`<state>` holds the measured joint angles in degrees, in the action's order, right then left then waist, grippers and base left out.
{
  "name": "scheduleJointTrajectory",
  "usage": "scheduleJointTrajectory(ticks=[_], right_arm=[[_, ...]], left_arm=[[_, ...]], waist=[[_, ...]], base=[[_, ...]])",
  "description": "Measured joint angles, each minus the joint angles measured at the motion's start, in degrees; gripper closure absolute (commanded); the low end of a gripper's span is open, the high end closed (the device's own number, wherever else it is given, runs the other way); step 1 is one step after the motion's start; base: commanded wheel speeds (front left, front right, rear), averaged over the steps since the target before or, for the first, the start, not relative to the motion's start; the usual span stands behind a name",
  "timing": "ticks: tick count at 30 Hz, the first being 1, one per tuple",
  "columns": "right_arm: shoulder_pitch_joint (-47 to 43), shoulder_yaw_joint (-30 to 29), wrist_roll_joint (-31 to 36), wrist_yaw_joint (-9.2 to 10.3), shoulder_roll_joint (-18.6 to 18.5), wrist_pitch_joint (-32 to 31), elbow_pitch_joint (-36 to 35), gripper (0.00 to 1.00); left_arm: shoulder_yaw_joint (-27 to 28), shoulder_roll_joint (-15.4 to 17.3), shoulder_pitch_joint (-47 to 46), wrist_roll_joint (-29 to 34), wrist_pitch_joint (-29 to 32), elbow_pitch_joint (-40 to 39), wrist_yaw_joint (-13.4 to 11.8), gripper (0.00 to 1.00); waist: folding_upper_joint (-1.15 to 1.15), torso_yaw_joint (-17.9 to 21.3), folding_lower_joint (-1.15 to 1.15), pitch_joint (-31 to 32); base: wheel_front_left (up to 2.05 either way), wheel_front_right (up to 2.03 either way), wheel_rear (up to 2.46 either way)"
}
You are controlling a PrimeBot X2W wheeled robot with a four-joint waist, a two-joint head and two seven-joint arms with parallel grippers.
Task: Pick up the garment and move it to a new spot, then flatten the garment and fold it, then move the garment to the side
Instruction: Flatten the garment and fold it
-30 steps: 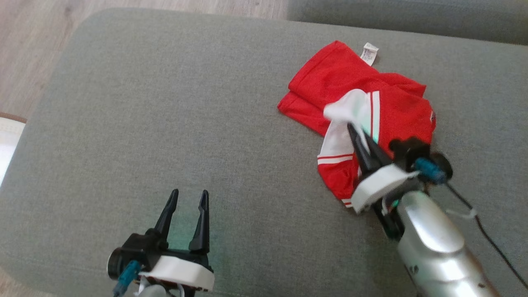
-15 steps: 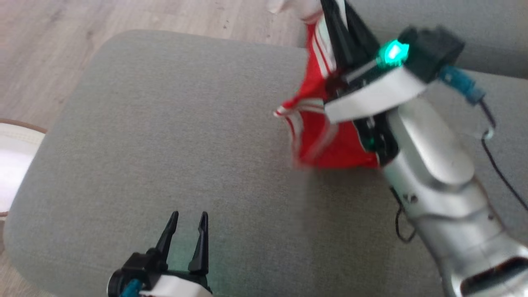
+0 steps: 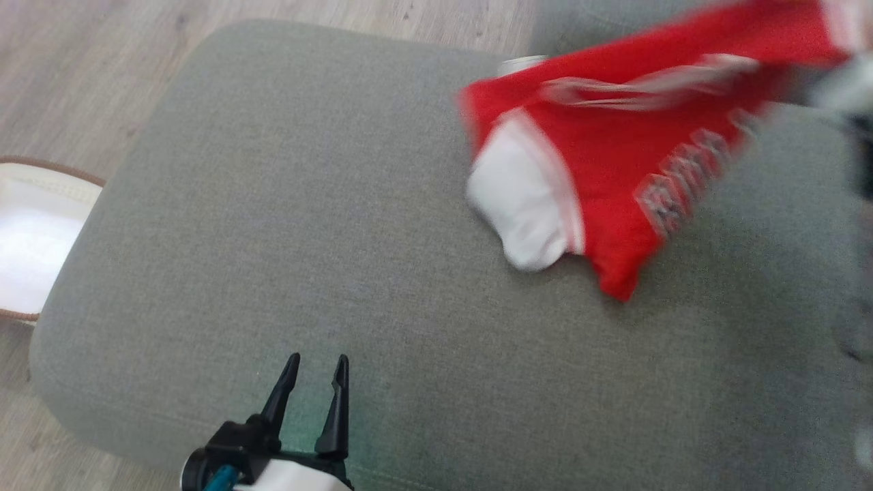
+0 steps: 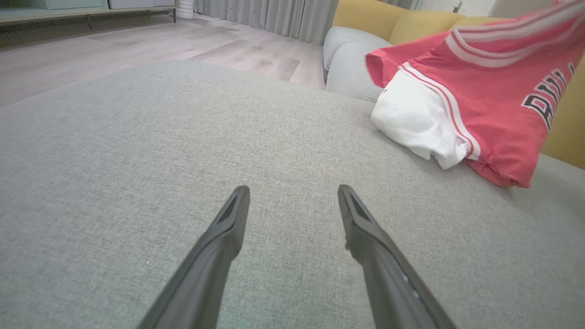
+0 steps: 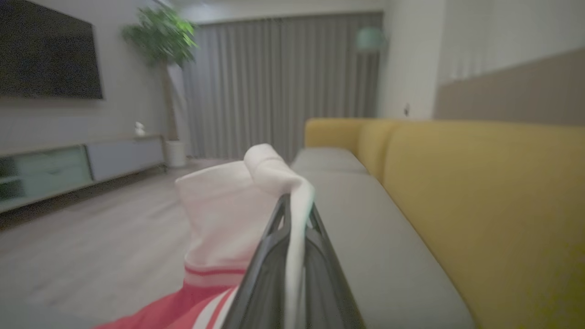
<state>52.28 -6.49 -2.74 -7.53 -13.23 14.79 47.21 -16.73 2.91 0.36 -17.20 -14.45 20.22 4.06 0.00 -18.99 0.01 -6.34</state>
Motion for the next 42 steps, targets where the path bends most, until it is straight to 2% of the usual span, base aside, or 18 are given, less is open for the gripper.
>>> scheduleJointTrajectory(ticks=[1,2,4,5,10,12,14,15,20,23,24,29,38,39,41,42], right_arm=[[-0.66,-3.85,2.36,0.0,-2.32,-0.03,2.88,0.2],[-1.6,-7.71,4.72,0.0,-4.32,-0.38,5.44,0.0],[-5.01,-16.6,10.8,0.0,-7.33,-0.69,9.25,0.0],[-5.64,-18.09,12.14,0.0,-7.05,-0.68,9.75,0.0],[-5.93,-19.23,16.57,0.0,-0.76,-0.58,10.09,0.0],[-5.97,-16.57,16.86,0.0,2.09,-0.48,10.02,0.0],[-6.19,-11.45,16.52,0.0,4.94,-0.43,9.27,0.0],[-6.5,-4.6,14.68,0.0,7.43,-0.43,8.64,0.0],[-9.27,13.95,9.11,0.0,9.04,-0.42,9.56,0.0],[-10.2,22.4,7.05,0.0,9.09,-0.42,12.26,0.0],[-10.2,22.4,7.05,0.0,9.09,-0.42,12.26,0.0],[-10.24,29.52,5.93,0.0,8.88,-0.45,17.03,0.0],[-9.28,29.84,5.03,0.0,7.48,-0.44,19.11,0.0],[-9.28,29.59,4.68,0.0,7.5,-0.44,19.2,0.03],[-9.28,29.08,4.22,0.0,7.51,-0.44,19.23,0.21],[-9.28,28.72,4.0,0.0,7.53,-0.43,19.3,0.26]], left_arm=[[-0.02,-0.01,-0.01,0.0,0.0,0.01,0.0,0.0],[-0.02,-0.01,-0.01,0.0,0.0,0.02,-0.01,0.0],[0.04,0.0,-0.13,0.0,0.0,0.05,-0.02,0.0],[0.09,-0.01,-0.18,0.0,0.0,0.04,-0.04,0.0],[0.33,-0.01,-1.07,0.01,0.01,0.11,-0.02,0.0],[0.3,-0.02,-1.94,0.01,0.0,0.11,-0.01,0.0],[0.16,-0.02,-2.82,0.0,0.0,0.11,-0.01,0.0],[-0.14,-0.03,-3.36,-0.54,0.0,0.1,-0.01,0.0],[-1.99,-0.02,-3.98,-1.6,0.0,0.04,-0.02,0.0],[-2.56,-0.07,-3.99,-2.38,0.0,0.02,-0.11,0.0],[-2.56,-0.07,-3.99,-2.38,0.0,0.02,-0.11,0.0],[-3.02,-0.07,-3.97,-2.59,0.0,0.02,-0.55,0.0],[-3.24,-0.07,-3.93,-3.01,0.0,-0.24,-0.82,0.0],[-3.43,-0.07,-3.97,-3.09,0.0,-0.32,-0.86,0.0],[-3.58,-0.07,-3.98,-3.19,0.0,-0.46,-0.86,0.0],[-3.67,-0.07,-4.02,-3.19,0.0,-0.52,-0.86,0.0]], waist=[[0.0,-0.1,0.0,-0.36],[0.0,-0.15,0.0,-0.72],[0.0,-0.02,0.0,-1.7],[0.0,0.17,0.0,-1.96],[0.0,2.07,0.0,-2.77],[0.0,2.78,0.0,-3.0],[0.0,3.19,-0.01,-3.27],[0.0,3.28,0.0,-3.58],[0.0,1.94,0.0,-4.2],[0.0,0.64,-0.01,-4.6],[0.0,0.64,-0.01,-4.6],[0.0,-1.46,-0.01,-5.47],[0.0,-1.82,-0.01,-6.59],[0.0,-1.69,-0.01,-6.63],[0.0,-1.45,-0.01,-6.69],[0.0,-1.33,-0.01,-6.71]], base=[[0.0,0.0,0.0],[0.0,0.0,0.0],[0.0,0.0,0.0],[0.0,0.0,0.0],[0.0,0.0,0.0],[0.0,0.0,0.0],[0.0,0.0,0.0],[0.0,0.0,0.0],[0.0,0.0,0.0],[0.0,0.0,0.0],[0.0,0.0,0.0],[0.0,0.0,0.0],[0.0,0.0,0.0],[0.0,0.0,0.0],[0.0,0.0,0.0],[0.0,0.0,0.0]])
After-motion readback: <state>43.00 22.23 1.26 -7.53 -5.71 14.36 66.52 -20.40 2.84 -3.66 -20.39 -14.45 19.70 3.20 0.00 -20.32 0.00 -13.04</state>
